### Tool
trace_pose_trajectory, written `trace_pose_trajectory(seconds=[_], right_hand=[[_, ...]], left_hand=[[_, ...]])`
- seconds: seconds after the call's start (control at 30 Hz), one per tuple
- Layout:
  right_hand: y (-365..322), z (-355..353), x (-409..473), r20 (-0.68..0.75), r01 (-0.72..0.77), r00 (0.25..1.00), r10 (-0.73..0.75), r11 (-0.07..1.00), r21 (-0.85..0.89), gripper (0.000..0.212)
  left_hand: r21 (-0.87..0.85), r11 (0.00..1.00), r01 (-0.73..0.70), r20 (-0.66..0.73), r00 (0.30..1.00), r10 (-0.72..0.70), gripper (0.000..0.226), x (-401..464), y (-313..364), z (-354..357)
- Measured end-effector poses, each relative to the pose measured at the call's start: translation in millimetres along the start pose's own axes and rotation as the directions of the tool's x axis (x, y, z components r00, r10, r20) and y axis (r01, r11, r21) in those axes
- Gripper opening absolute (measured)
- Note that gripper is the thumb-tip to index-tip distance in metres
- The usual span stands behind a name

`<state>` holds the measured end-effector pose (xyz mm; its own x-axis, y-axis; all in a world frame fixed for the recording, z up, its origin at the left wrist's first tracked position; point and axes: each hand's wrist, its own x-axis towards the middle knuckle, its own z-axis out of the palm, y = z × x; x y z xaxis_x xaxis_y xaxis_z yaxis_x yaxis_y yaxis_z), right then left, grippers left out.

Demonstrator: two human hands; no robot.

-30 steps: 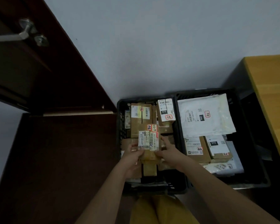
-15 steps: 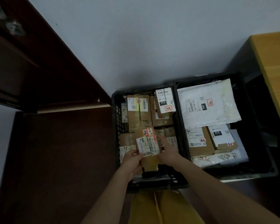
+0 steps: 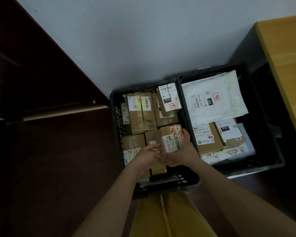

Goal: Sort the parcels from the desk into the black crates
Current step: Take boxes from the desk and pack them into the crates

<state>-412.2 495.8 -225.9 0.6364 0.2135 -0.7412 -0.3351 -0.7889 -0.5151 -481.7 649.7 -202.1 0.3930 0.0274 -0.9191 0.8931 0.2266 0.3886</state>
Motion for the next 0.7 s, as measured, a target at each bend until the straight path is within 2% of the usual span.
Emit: trace_pose_trajectory(seconds=[0.07,0.17,0.3,0.5,0.7], right_hand=[[9.1,-5.9,-3.3,-0.06,-0.078,0.995,0.075,0.995,-0.058,0.13],[28.1,-6.9,-6.9,-0.025,-0.134,0.991,0.132,0.985,-0.11,0.131],[52.5,3.2,-10.8,-0.007,-0.184,0.983,0.185,0.972,-0.148,0.129],[78.0,23.3,-20.3,-0.029,-0.261,0.965,0.261,0.938,-0.23,0.123],[79.1,22.9,-19.1,-0.091,-0.131,0.99,0.11,0.948,-0.29,0.116]], left_hand=[[0.022,1.0,0.002,-0.029,1.0,-0.001,0.029,5.3,0.9,2.6],[0.048,0.999,0.01,-0.045,0.999,-0.008,0.019,11.0,-4.7,0.7],[0.049,0.998,0.04,-0.063,0.997,-0.037,0.027,15.8,-16.6,-2.1],[0.031,0.996,0.085,-0.098,0.992,-0.081,0.024,18.6,-27.2,-1.1],[0.054,0.993,0.105,-0.113,0.989,-0.099,0.018,26.0,-31.2,1.6]])
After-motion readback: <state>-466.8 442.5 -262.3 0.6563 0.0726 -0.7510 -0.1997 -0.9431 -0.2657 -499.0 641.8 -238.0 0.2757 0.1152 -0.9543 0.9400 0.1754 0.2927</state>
